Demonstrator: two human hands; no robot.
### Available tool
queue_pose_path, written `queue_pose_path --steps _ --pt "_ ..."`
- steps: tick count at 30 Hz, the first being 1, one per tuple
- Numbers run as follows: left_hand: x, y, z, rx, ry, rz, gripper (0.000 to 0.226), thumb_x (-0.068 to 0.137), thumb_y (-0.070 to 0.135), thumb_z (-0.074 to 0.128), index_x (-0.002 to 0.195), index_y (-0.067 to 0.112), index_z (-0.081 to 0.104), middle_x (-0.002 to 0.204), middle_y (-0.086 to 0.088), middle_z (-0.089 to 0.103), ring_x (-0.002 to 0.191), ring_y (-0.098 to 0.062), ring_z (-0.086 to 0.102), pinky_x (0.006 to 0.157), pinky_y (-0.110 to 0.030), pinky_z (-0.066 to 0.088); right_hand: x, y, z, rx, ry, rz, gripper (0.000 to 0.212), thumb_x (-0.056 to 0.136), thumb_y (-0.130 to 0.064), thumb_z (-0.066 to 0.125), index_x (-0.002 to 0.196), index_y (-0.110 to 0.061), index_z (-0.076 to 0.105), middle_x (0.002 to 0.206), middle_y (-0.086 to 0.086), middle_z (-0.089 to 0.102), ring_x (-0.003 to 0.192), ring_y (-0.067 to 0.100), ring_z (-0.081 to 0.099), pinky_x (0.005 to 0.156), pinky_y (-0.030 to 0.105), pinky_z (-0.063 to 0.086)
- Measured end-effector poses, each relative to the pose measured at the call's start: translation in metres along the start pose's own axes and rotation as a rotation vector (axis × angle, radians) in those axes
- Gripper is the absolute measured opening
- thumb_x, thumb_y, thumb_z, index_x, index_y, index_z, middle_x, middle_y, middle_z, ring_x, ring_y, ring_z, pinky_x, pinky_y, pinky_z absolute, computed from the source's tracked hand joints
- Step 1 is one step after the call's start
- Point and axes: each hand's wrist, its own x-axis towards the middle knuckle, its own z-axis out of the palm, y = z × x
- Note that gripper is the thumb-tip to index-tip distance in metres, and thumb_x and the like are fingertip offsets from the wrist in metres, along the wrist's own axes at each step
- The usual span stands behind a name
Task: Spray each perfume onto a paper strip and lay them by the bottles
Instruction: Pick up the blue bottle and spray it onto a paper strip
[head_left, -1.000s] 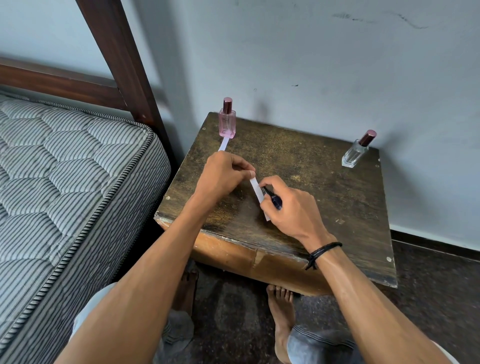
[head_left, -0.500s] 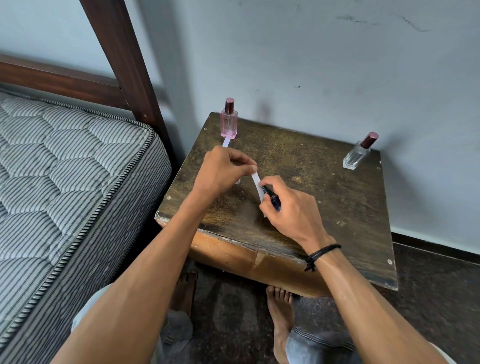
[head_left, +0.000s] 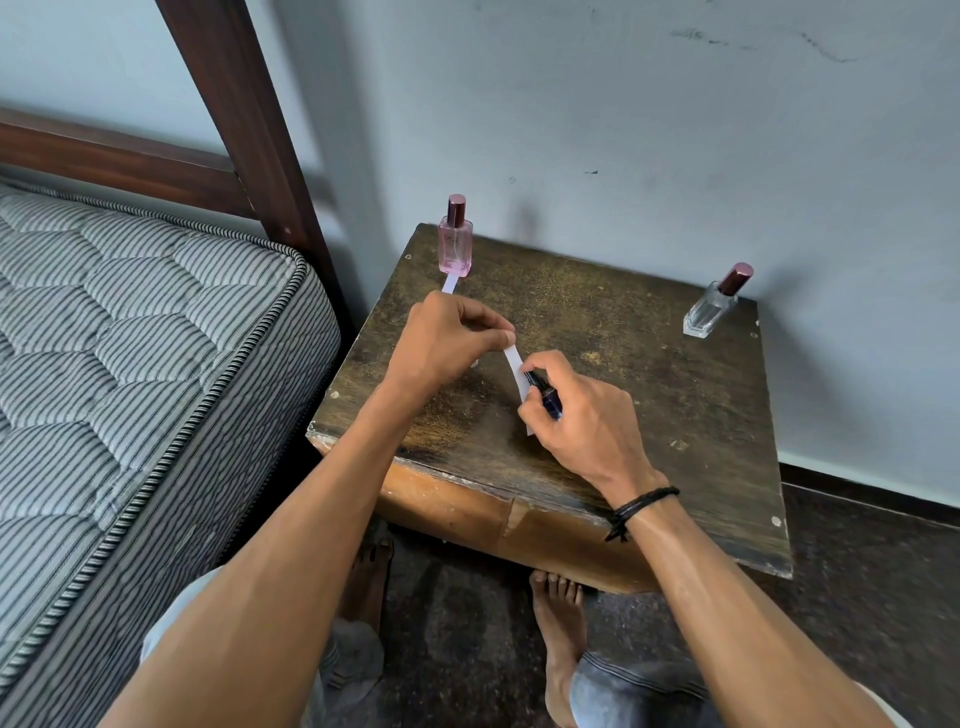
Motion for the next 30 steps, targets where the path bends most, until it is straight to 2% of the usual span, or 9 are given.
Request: queue_pose_path --steps 2,6,15,18,20,22,24,27,30 --pt "0.000 0.000 0.000 -0.003 -0.007 0.000 0.006 0.082 0.018 0.081 0.088 0.016 0.082 0.080 0.010 0.076 0.073 -0.002 0.067 0.058 -0.005 0.045 0.000 0.000 0.000 0.014 -0.005 0.004 0.021 0.093 -0.032 0.048 0.112 -0.024 0.055 0.060 -0.011 0.052 0.046 0.014 0.046 0.039 0.029 0.035" --pt "0.001 0.000 0.001 -0.007 -0.015 -0.004 0.007 0.082 0.019 0.081 0.089 0.017 0.082 0.083 0.010 0.076 0.070 0.010 0.063 0.058 -0.004 0.045 -0.001 0.001 0.000 0.022 -0.014 0.005 0.022 0.094 -0.033 0.047 0.111 -0.023 0.057 0.060 -0.012 0.052 0.046 0.013 0.046 0.040 0.028 0.034" --pt "0.001 -0.001 -0.001 0.000 -0.004 -0.009 0.007 0.082 0.020 0.081 0.089 0.018 0.082 0.078 0.012 0.074 0.066 0.011 0.062 0.056 -0.003 0.043 0.001 -0.001 -0.004 0.048 0.050 0.000 0.027 0.096 -0.028 0.049 0.117 -0.017 0.063 0.060 -0.017 0.041 0.045 0.007 0.038 0.038 0.024 0.032" --pt "0.003 -0.004 -0.004 0.014 0.002 -0.011 0.008 0.081 0.022 0.082 0.089 0.019 0.082 0.078 0.013 0.075 0.068 0.012 0.063 0.060 -0.002 0.041 0.001 -0.001 -0.004 0.082 0.051 0.023 0.028 0.096 -0.029 0.049 0.120 -0.019 0.061 0.060 -0.017 0.040 0.045 0.007 0.039 0.040 0.023 0.032" --pt "0.005 -0.006 -0.007 0.011 0.001 -0.011 0.008 0.081 0.022 0.083 0.089 0.020 0.082 0.079 0.013 0.076 0.071 0.010 0.065 0.069 -0.008 0.045 0.001 0.000 -0.004 0.101 0.044 0.034 0.029 0.095 -0.029 0.049 0.120 -0.020 0.060 0.058 -0.017 0.039 0.045 0.008 0.039 0.042 0.022 0.030" --pt "0.006 -0.008 -0.009 -0.002 0.010 -0.011 0.008 0.080 0.022 0.084 0.088 0.021 0.082 0.081 0.011 0.077 0.077 0.002 0.069 0.079 -0.022 0.054 0.001 0.000 -0.005 0.117 0.037 0.036 0.029 0.094 -0.028 0.049 0.119 -0.020 0.060 0.056 -0.018 0.034 0.045 0.008 0.039 0.042 0.021 0.029" --pt "0.007 -0.009 -0.012 -0.003 0.025 -0.007 0.009 0.080 0.021 0.084 0.089 0.021 0.082 0.084 0.009 0.077 0.081 -0.003 0.071 0.083 -0.026 0.056 0.001 -0.001 -0.004 0.115 0.025 0.027 0.027 0.094 -0.026 0.051 0.118 -0.020 0.061 0.055 -0.016 0.036 0.044 0.010 0.041 0.040 0.025 0.035" --pt "0.007 -0.010 -0.014 0.023 0.042 0.002 0.009 0.081 0.021 0.083 0.091 0.021 0.081 0.087 0.009 0.077 0.076 0.009 0.066 0.072 -0.004 0.045 0.002 -0.001 -0.004 0.099 0.011 0.012 0.026 0.093 -0.024 0.055 0.117 -0.019 0.063 0.057 -0.014 0.042 0.044 0.011 0.043 0.039 0.028 0.040" --pt "0.008 -0.011 -0.013 0.030 0.048 0.002 0.010 0.081 0.021 0.083 0.091 0.022 0.081 0.087 0.011 0.076 0.074 0.013 0.063 0.066 0.002 0.040 0.001 -0.002 -0.004 0.102 -0.006 0.009 0.026 0.092 -0.024 0.056 0.117 -0.020 0.062 0.057 -0.014 0.041 0.044 0.012 0.044 0.040 0.029 0.041"
